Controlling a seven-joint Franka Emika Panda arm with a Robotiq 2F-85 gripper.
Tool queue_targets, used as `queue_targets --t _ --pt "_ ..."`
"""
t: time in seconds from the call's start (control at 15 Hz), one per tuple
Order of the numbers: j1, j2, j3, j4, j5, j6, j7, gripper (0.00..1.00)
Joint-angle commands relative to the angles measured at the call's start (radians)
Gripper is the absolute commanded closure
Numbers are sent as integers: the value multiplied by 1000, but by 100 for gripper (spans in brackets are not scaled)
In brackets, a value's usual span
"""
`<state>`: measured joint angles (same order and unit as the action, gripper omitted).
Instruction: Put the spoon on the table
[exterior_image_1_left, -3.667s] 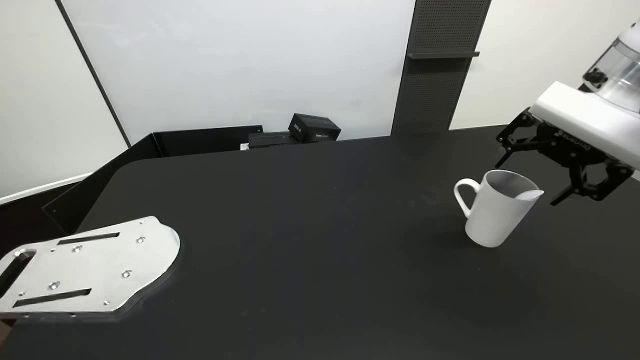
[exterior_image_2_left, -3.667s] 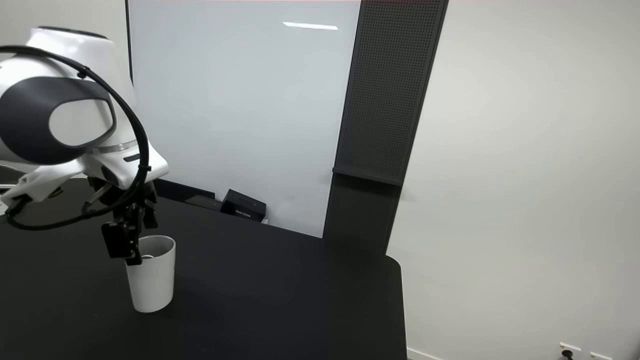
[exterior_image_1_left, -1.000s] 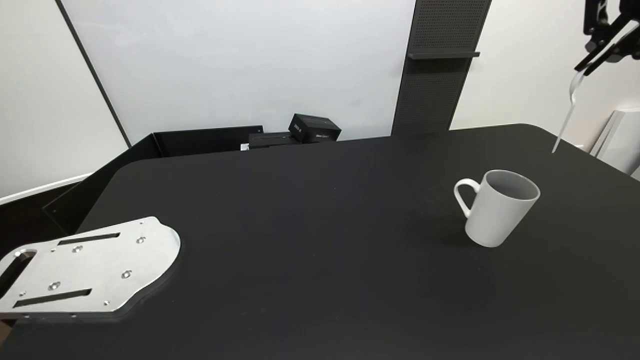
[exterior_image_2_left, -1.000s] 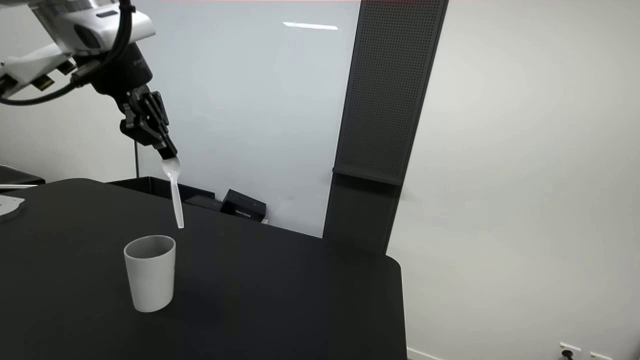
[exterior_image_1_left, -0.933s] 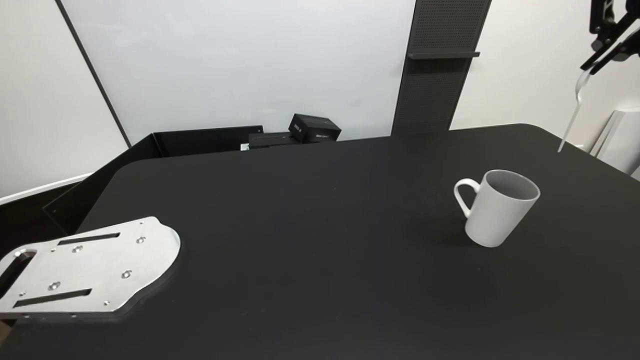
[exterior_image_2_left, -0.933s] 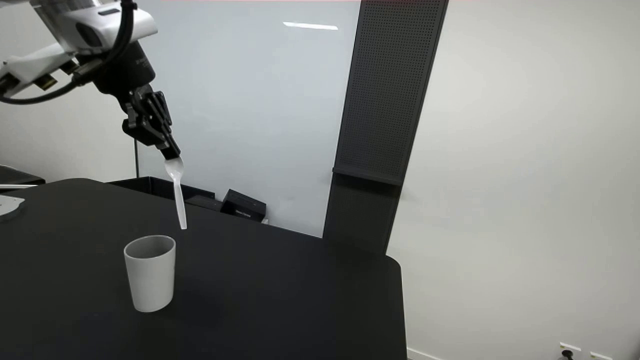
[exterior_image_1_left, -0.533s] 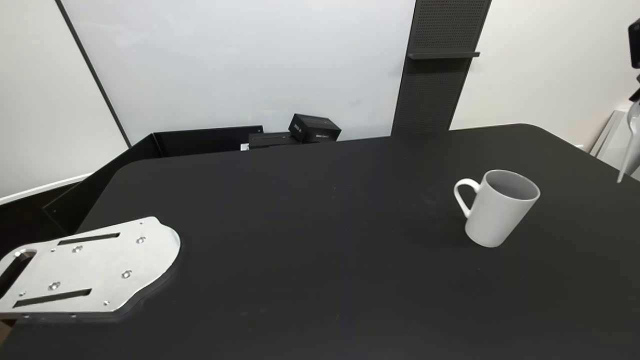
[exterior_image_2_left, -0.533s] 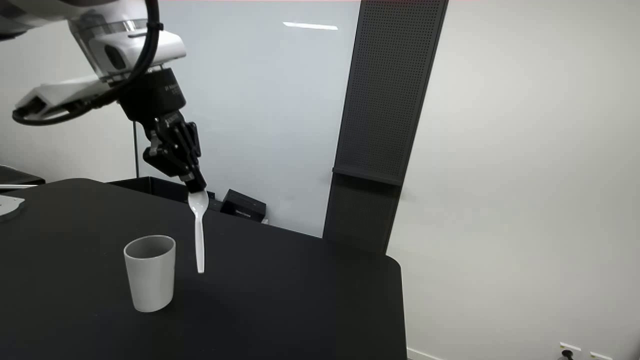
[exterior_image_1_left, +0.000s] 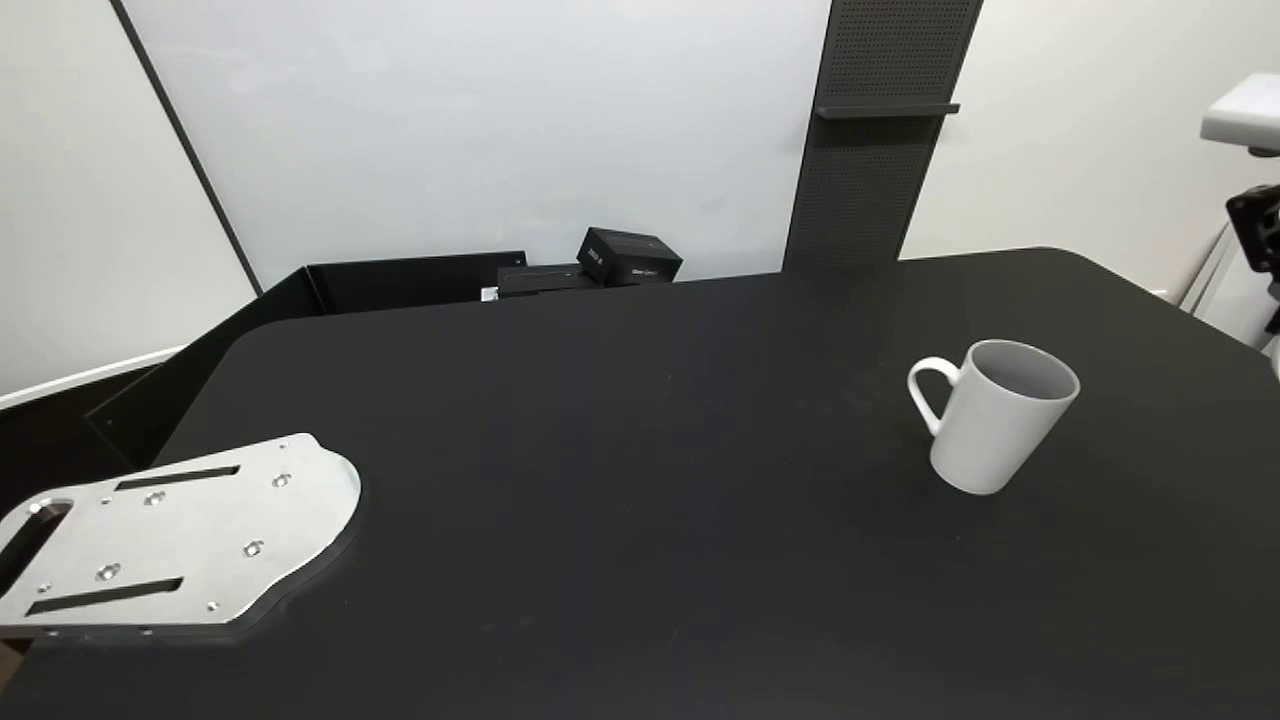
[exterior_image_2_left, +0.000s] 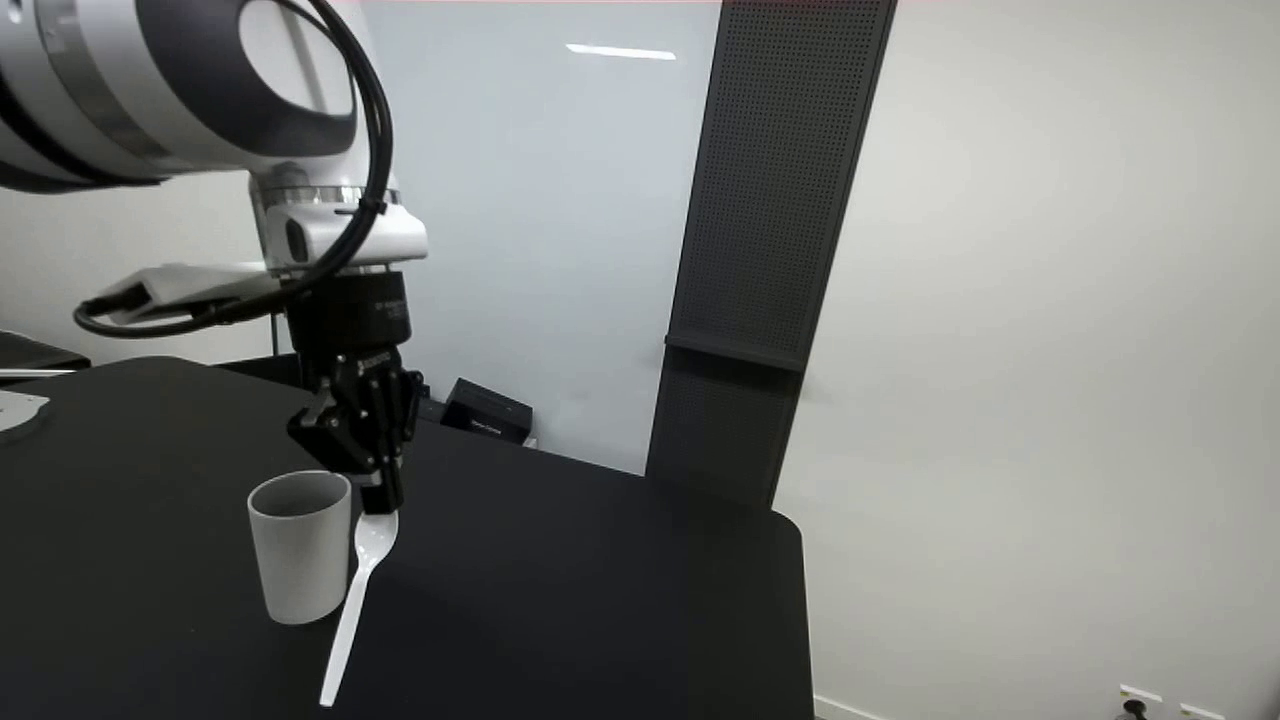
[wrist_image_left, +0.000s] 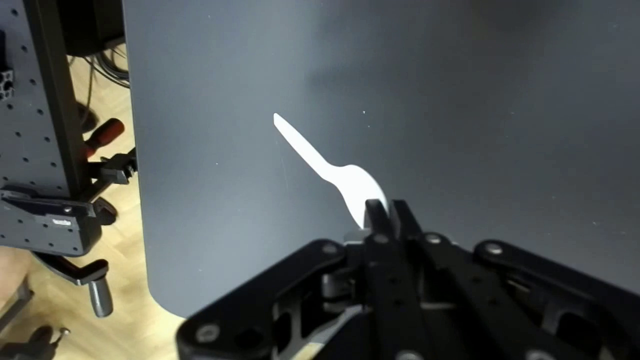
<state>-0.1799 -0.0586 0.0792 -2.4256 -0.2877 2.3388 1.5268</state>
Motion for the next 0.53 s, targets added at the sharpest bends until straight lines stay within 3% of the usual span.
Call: queue_targets --t 0.0,0.47 --pt "48 127 -53 102 45 -65 13 99" --pt "99 287 -128 197 111 -81 -16 99"
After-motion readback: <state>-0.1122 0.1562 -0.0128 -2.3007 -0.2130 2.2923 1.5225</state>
